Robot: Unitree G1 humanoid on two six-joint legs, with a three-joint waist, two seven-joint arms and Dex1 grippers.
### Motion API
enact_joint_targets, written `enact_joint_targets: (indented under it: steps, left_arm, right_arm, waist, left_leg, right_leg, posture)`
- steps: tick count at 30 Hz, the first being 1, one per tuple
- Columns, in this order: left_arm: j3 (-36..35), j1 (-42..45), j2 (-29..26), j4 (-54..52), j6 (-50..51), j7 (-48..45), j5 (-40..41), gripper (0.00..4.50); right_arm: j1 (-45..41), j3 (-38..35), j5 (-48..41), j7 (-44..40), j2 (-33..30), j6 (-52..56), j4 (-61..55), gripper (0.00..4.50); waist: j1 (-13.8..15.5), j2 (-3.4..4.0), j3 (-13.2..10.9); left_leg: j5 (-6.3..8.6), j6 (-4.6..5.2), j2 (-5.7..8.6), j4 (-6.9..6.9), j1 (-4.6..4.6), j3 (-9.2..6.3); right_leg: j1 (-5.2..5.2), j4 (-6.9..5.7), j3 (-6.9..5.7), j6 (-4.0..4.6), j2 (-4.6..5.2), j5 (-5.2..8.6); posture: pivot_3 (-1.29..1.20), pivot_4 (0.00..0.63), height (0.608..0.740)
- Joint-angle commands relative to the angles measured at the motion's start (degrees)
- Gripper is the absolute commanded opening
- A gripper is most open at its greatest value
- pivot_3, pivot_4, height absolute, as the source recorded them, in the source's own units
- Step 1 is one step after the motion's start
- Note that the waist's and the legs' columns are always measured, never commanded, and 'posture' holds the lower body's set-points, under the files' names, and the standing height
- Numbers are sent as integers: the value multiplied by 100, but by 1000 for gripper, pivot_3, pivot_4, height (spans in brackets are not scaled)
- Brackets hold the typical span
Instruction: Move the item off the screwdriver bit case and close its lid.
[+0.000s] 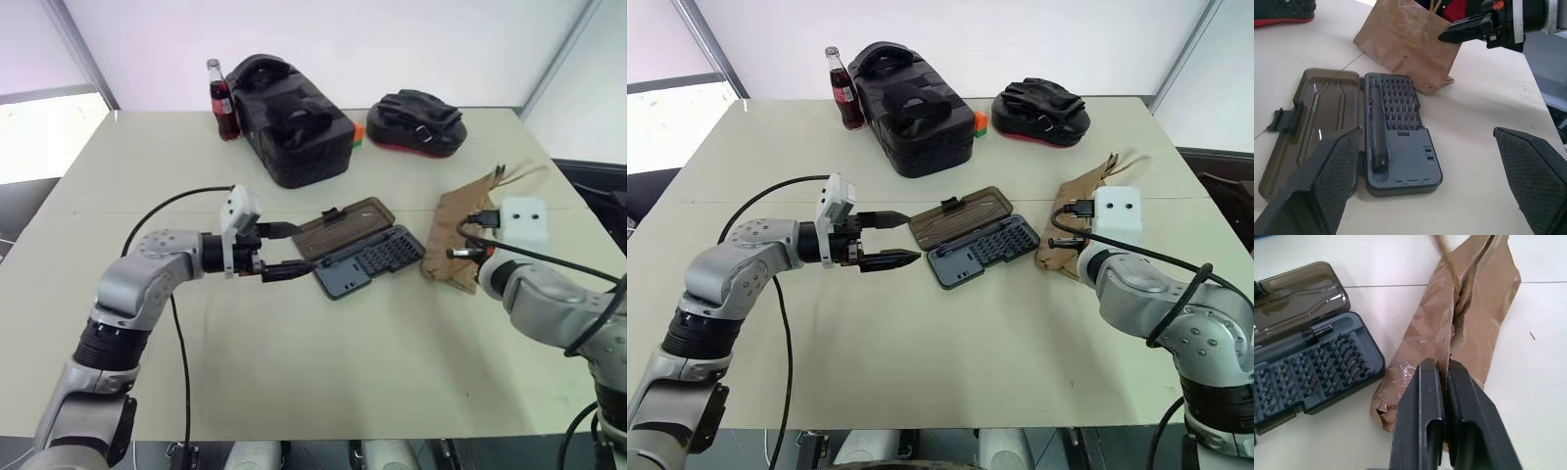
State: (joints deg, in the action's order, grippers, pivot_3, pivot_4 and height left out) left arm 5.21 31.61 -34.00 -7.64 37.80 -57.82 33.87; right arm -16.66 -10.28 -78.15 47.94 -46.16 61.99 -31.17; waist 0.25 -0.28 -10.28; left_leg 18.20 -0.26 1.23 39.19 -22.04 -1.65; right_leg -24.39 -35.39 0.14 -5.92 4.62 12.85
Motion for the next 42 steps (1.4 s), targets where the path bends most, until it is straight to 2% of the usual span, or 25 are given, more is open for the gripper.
enact_joint_targets:
  steps: [1,7,11,22,26,29,36,42]
  left_arm:
    - [-166,16,17,-186,-122,21,11,4500]
    - [-119,89,36,-175,-165,-28,10,4500]
    - [-61,154,78,-203,-159,-65,31,4500]
    - [36,8,185,-502,-96,-70,39,4500]
    - [31,-107,126,-631,-62,-64,26,4500]
    - [16,-178,82,-658,-70,-47,-13,4500]
    - [-4,-238,74,-611,-115,-3,-61,4500]
    - [-89,-227,110,-354,-215,73,-133,4500]
  right_arm:
    - [-174,-202,205,-131,-334,173,-185,49]
    - [-436,-492,1305,-827,-1328,374,4,49]
    - [-379,-581,2161,-1559,-1692,251,349,49]
    - [-106,-545,4308,-3686,-1951,-480,2307,49]
    - [-55,-481,4796,-4318,-1896,-668,2773,49]
    - [-113,-518,5009,-4613,-1716,-685,2890,888]
    - [-178,-634,5462,-4907,-1415,-533,2825,4445]
    - [-170,-860,5845,-5179,-1576,-488,2563,4488]
  waist:
    - [2,1,0]
    - [20,1,0]
    - [27,0,0]
    - [21,4,1]
    - [12,6,1]
    - [-4,6,1]
    - [3,6,1]
    - [12,6,2]
  left_leg:
    - [0,0,0,0,0,0]
    - [0,0,2,0,-8,0]
    - [0,0,3,0,-12,1]
    - [0,0,4,0,-13,5]
    - [0,0,5,0,-13,6]
    - [0,0,5,0,-10,6]
    - [0,0,5,0,-9,5]
    - [0,0,7,0,-9,5]
  right_leg:
    - [0,0,0,0,0,0]
    - [-6,4,-1,0,1,0]
    - [-7,8,-3,0,1,0]
    - [-8,10,-3,-2,1,-1]
    - [-8,9,-3,-3,1,-2]
    - [-8,7,-2,-3,0,-2]
    - [-8,4,-2,-4,0,-2]
    - [-8,4,-2,-4,1,-2]
  posture:
    - [0,150,740]
    - [0,150,740]
    - [0,150,740]
    - [0,150,740]
    - [0,150,740]
    - [0,150,740]
    - [0,150,740]
    - [0,150,740]
